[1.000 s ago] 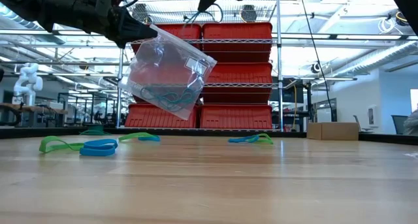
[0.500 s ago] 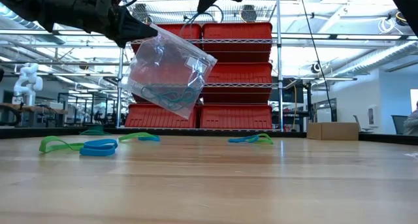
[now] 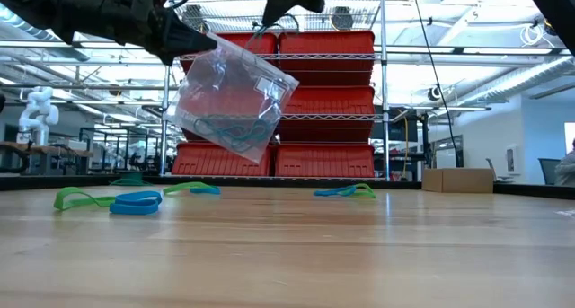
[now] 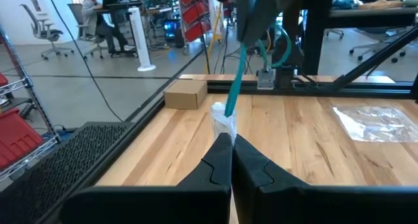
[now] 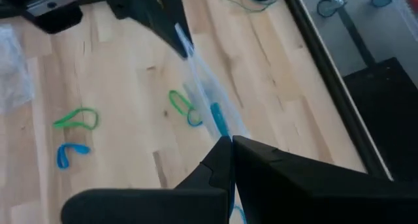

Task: Sort rubber bands
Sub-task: Put the long blue rubber band into the top zip bag

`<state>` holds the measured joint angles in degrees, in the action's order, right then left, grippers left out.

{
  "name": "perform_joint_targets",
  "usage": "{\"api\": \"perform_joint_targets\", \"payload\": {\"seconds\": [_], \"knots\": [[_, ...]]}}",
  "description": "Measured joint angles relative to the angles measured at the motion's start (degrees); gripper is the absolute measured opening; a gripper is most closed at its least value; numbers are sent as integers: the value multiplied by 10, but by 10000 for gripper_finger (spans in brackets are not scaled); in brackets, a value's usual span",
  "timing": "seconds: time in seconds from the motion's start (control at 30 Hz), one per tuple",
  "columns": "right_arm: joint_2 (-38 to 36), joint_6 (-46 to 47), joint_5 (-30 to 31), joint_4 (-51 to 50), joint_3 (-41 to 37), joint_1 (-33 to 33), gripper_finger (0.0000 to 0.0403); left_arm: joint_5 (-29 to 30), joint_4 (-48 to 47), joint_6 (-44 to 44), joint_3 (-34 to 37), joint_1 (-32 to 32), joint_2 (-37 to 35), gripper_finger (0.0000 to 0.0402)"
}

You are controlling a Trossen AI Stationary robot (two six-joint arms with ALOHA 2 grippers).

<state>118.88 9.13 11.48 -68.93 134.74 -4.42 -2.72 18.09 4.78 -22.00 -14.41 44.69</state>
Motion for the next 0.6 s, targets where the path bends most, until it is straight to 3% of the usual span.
{"api": "perform_joint_targets", "payload": {"seconds": [0.6], "knots": [[39,-164,-56,24,0,-6,0,0,9,5,0,18,0,0]]}}
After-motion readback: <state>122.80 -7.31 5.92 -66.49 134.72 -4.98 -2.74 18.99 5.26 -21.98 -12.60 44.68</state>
